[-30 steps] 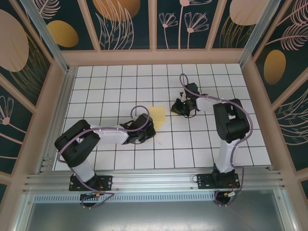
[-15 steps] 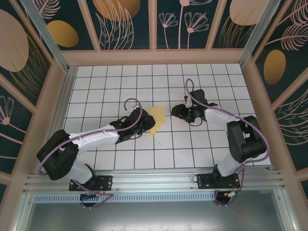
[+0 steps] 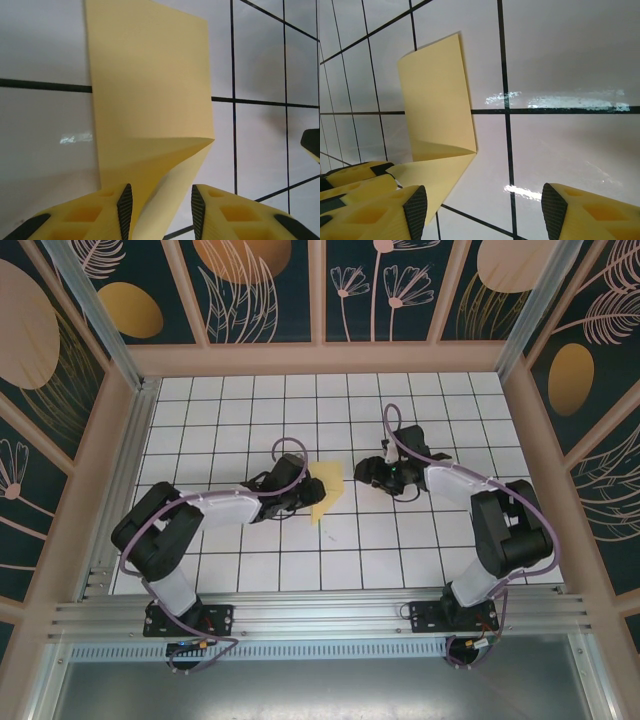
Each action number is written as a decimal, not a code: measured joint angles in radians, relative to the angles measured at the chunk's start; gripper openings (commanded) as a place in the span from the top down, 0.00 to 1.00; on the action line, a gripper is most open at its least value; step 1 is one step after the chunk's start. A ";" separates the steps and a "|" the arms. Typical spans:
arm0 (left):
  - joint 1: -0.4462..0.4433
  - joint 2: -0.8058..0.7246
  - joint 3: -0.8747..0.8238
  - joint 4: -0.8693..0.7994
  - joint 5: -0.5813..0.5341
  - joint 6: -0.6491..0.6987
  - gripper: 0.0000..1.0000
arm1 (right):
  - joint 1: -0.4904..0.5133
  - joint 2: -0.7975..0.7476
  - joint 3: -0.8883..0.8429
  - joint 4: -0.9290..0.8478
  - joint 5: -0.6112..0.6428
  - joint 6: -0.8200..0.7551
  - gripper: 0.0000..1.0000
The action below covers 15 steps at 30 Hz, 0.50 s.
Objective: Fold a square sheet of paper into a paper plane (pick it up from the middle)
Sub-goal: Fourth fold the wing at the center of the table.
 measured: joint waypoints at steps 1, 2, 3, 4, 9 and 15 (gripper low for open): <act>0.005 0.017 0.012 0.000 0.011 0.029 0.64 | 0.000 0.003 0.006 0.000 0.001 0.000 0.36; 0.010 0.031 0.022 0.000 0.017 0.053 0.65 | 0.000 0.005 0.012 0.000 0.002 0.000 0.36; 0.015 0.041 0.030 -0.001 0.021 0.077 0.67 | 0.000 0.005 0.015 0.000 0.003 0.000 0.36; 0.018 0.050 0.036 -0.001 0.026 0.103 0.69 | 0.000 0.005 0.017 0.000 0.003 0.000 0.35; 0.025 0.055 0.043 0.000 0.055 0.209 0.86 | 0.000 0.005 0.017 0.000 0.006 0.008 0.36; 0.025 0.051 0.019 0.022 0.100 0.307 0.97 | 0.002 0.005 0.017 0.001 0.006 0.025 0.36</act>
